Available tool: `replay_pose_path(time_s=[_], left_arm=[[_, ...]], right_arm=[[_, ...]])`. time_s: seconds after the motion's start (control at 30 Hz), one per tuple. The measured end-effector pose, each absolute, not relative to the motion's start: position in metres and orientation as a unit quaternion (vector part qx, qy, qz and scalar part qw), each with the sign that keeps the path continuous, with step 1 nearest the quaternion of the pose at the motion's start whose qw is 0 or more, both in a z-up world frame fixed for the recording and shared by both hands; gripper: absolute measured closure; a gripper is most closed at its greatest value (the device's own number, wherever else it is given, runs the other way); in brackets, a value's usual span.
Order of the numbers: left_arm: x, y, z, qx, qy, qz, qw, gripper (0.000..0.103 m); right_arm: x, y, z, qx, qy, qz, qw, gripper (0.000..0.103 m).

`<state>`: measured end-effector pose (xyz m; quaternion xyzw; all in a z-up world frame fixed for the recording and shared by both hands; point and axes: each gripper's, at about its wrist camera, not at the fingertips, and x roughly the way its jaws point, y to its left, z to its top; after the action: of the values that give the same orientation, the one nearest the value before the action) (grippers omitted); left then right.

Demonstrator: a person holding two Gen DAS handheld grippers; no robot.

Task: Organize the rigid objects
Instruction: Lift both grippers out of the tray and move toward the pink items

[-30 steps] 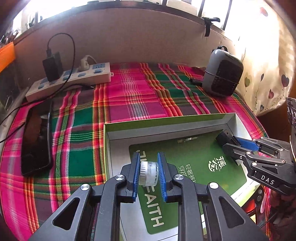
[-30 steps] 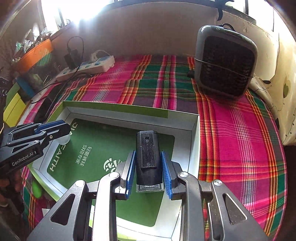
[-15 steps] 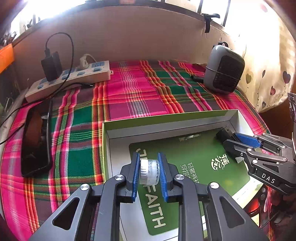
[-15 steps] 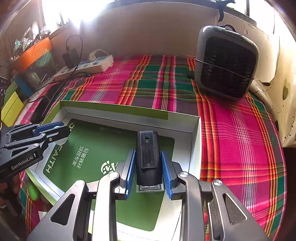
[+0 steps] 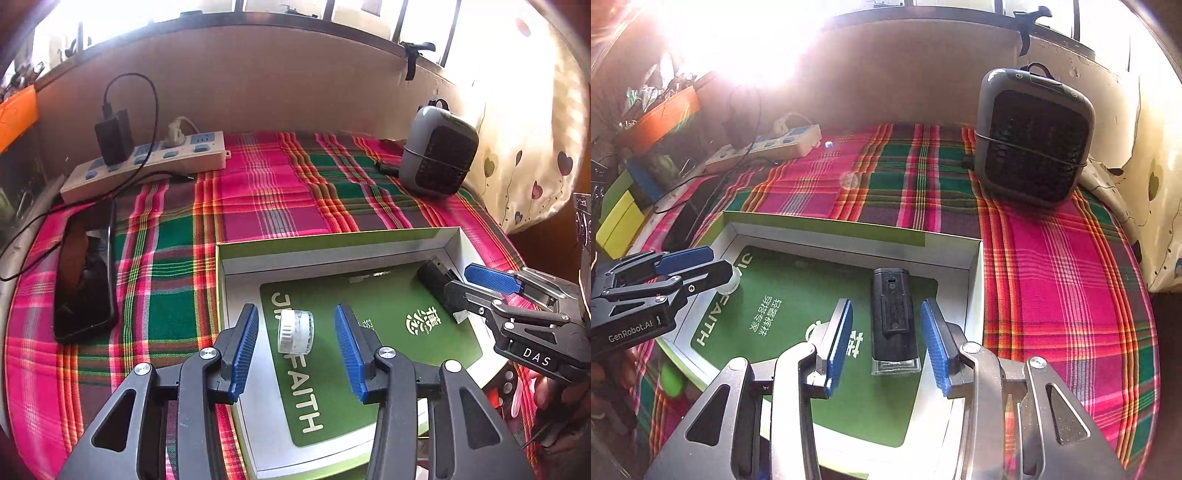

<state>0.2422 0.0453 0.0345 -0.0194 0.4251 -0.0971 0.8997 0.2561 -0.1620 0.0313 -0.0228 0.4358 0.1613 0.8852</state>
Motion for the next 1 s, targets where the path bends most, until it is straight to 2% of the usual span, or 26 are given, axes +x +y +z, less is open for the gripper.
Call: replay_pose_path(time_s=[0.07,0.5,1.0], left_arm=[[0.236,0.048,0.039,-0.025,0.420,-0.098,0.902,0.060],[0.180,0.062,0.058,-0.035,0.392,-0.077,0.916,0.060],[0.111,0.094,0.040,-0.109,0.385,-0.049,0.915,0.060]], right_arm=[[0.253,-0.163,0.035,-0.017,0.432,0.162,0.887,0.056],[0.208,-0.187,0.052,-0.001,0.411,0.150,0.899,0.056],[0.137,-0.228,0.041,0.021,0.411,0.103,0.906,0.056]])
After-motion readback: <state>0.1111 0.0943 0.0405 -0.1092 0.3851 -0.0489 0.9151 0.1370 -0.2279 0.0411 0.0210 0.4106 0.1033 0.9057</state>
